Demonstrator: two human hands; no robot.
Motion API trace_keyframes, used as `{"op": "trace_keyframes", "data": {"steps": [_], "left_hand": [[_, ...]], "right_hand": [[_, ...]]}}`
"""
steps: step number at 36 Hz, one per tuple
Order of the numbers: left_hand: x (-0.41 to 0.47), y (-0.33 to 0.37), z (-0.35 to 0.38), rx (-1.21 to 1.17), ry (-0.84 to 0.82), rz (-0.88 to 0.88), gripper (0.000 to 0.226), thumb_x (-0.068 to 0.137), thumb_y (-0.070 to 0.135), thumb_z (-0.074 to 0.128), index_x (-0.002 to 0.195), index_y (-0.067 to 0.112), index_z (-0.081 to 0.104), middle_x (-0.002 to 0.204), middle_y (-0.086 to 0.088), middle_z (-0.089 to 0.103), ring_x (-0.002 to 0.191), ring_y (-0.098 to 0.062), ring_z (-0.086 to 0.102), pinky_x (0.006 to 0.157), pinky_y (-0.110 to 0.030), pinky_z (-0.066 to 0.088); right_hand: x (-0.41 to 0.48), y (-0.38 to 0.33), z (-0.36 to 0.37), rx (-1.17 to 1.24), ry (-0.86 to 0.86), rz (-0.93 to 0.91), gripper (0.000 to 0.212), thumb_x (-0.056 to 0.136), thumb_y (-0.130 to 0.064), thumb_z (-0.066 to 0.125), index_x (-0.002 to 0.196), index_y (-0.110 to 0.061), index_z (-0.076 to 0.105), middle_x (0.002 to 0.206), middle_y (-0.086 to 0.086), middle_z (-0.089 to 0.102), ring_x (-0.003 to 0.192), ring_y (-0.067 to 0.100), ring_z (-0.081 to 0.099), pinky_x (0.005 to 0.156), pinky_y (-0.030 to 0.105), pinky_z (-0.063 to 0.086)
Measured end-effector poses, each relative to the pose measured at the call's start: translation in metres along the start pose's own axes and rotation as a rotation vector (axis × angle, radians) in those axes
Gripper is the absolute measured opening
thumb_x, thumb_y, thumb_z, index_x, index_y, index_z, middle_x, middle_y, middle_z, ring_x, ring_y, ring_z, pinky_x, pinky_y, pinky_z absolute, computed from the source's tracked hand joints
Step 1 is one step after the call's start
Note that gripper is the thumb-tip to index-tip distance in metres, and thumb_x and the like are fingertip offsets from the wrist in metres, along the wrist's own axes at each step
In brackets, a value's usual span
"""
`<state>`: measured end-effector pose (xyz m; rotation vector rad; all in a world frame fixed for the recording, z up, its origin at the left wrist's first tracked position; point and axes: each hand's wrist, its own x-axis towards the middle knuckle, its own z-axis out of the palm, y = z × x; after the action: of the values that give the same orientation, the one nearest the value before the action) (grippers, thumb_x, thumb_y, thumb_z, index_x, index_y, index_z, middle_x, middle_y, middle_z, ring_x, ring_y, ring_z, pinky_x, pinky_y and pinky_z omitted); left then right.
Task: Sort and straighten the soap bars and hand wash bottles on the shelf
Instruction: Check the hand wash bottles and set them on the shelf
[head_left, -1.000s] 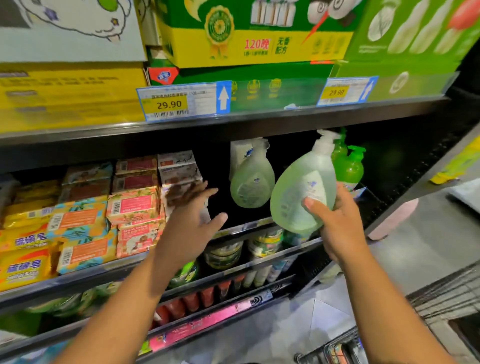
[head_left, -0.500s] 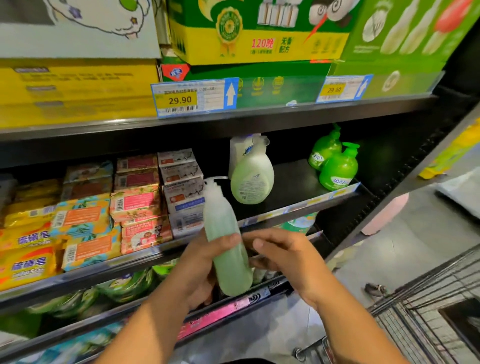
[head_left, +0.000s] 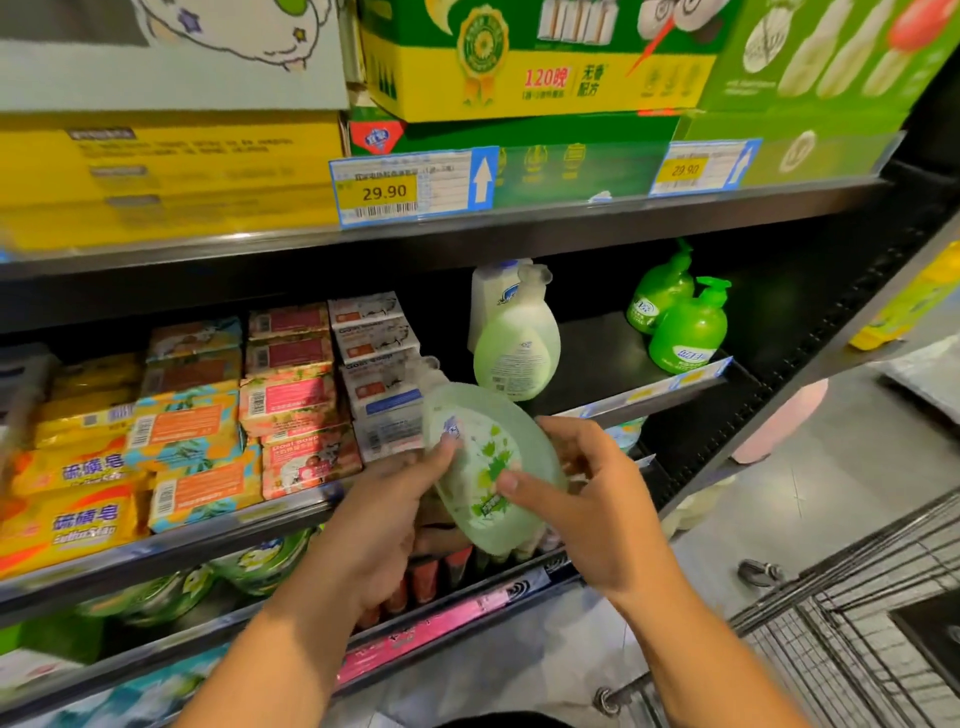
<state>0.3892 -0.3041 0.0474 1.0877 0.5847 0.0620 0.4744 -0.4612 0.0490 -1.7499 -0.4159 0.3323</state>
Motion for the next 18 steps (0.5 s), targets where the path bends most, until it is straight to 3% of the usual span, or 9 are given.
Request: {"op": "trace_keyframes", "data": {"steps": [2, 4, 6, 8, 10, 13, 15, 16, 18], "left_hand": [[-0.006, 0.005, 0.008, -0.006, -0.098, -0.043, 0.056, 0.083, 0.052, 0.06, 0.127, 0.018, 0.064, 0.116, -0.01, 0.073, 0.104, -0.031, 0.071, 0.088, -0.054, 0.057], [-0.009, 0.007, 0.014, -0.115, -0.1, -0.065, 0.068, 0.072, 0.057, 0.062, 0.125, 0.015, 0.063, 0.114, -0.014, 0.073, 0.104, -0.034, 0.069, 0.1, -0.059, 0.046], [-0.008, 0.008, 0.014, -0.201, -0.036, -0.077, 0.073, 0.068, 0.056, 0.067, 0.126, 0.012, 0.062, 0.111, -0.018, 0.073, 0.097, -0.035, 0.069, 0.098, -0.055, 0.046], [-0.008, 0.01, 0.012, -0.271, -0.016, -0.083, 0.064, 0.074, 0.047, 0.067, 0.126, 0.011, 0.063, 0.115, -0.02, 0.071, 0.098, -0.034, 0.071, 0.087, -0.047, 0.057], [-0.006, 0.013, 0.008, -0.332, -0.046, -0.082, 0.051, 0.08, 0.04, 0.063, 0.121, 0.009, 0.066, 0.113, -0.02, 0.072, 0.098, -0.033, 0.072, 0.079, -0.045, 0.061], [-0.003, 0.013, 0.001, -0.393, -0.052, -0.037, 0.047, 0.083, 0.035, 0.06, 0.121, 0.008, 0.066, 0.115, -0.018, 0.072, 0.103, -0.034, 0.071, 0.082, -0.051, 0.059], [-0.001, 0.011, -0.003, -0.403, -0.032, -0.015, 0.047, 0.084, 0.033, 0.06, 0.123, 0.007, 0.065, 0.118, -0.018, 0.071, 0.107, -0.035, 0.069, 0.084, -0.053, 0.058], [0.001, 0.009, -0.005, -0.41, -0.021, -0.009, 0.045, 0.084, 0.032, 0.06, 0.121, 0.006, 0.066, 0.118, -0.018, 0.071, 0.108, -0.034, 0.069, 0.083, -0.053, 0.058], [0.004, 0.007, -0.009, -0.427, 0.014, 0.008, 0.038, 0.083, 0.027, 0.062, 0.111, 0.005, 0.072, 0.116, -0.018, 0.072, 0.104, -0.032, 0.071, 0.082, -0.05, 0.059]], "right_hand": [[-0.005, 0.002, 0.003, -0.119, 0.009, -0.136, 0.049, 0.072, -0.035, 0.089, 0.116, -0.034, 0.068, 0.104, -0.012, 0.065, 0.092, 0.002, 0.064, 0.072, 0.014, 0.049], [-0.011, 0.002, 0.004, -0.209, -0.034, -0.271, 0.041, 0.077, -0.05, 0.078, 0.115, -0.039, 0.071, 0.101, -0.017, 0.064, 0.095, 0.009, 0.063, 0.075, 0.019, 0.05], [-0.014, -0.003, 0.003, -0.127, -0.143, -0.291, 0.024, 0.083, -0.049, 0.071, 0.105, -0.04, 0.075, 0.096, -0.019, 0.068, 0.093, 0.012, 0.066, 0.074, 0.025, 0.054], [-0.014, -0.006, 0.0, -0.051, -0.202, -0.242, 0.011, 0.086, -0.041, 0.074, 0.097, -0.04, 0.078, 0.097, -0.018, 0.073, 0.09, 0.009, 0.068, 0.073, 0.022, 0.052], [-0.009, -0.004, -0.003, -0.028, -0.161, -0.123, 0.012, 0.086, -0.04, 0.075, 0.098, -0.039, 0.076, 0.098, -0.012, 0.074, 0.079, 0.011, 0.067, 0.069, 0.022, 0.05], [-0.002, 0.001, -0.007, 0.013, -0.16, 0.122, 0.034, 0.083, -0.05, 0.076, 0.11, -0.03, 0.069, 0.104, -0.008, 0.075, 0.083, 0.008, 0.068, 0.074, 0.023, 0.05], [-0.002, 0.005, -0.006, 0.128, -0.242, 0.228, 0.046, 0.08, -0.05, 0.073, 0.115, -0.02, 0.069, 0.107, -0.001, 0.076, 0.086, 0.014, 0.069, 0.077, 0.034, 0.051], [-0.003, 0.005, -0.005, 0.21, -0.248, 0.246, 0.045, 0.079, -0.045, 0.076, 0.113, -0.015, 0.07, 0.105, 0.003, 0.076, 0.088, 0.019, 0.07, 0.078, 0.039, 0.052], [-0.006, 0.004, -0.002, 0.301, -0.173, 0.197, 0.045, 0.074, -0.034, 0.085, 0.108, -0.009, 0.069, 0.099, 0.008, 0.077, 0.09, 0.024, 0.071, 0.078, 0.036, 0.053]]}}
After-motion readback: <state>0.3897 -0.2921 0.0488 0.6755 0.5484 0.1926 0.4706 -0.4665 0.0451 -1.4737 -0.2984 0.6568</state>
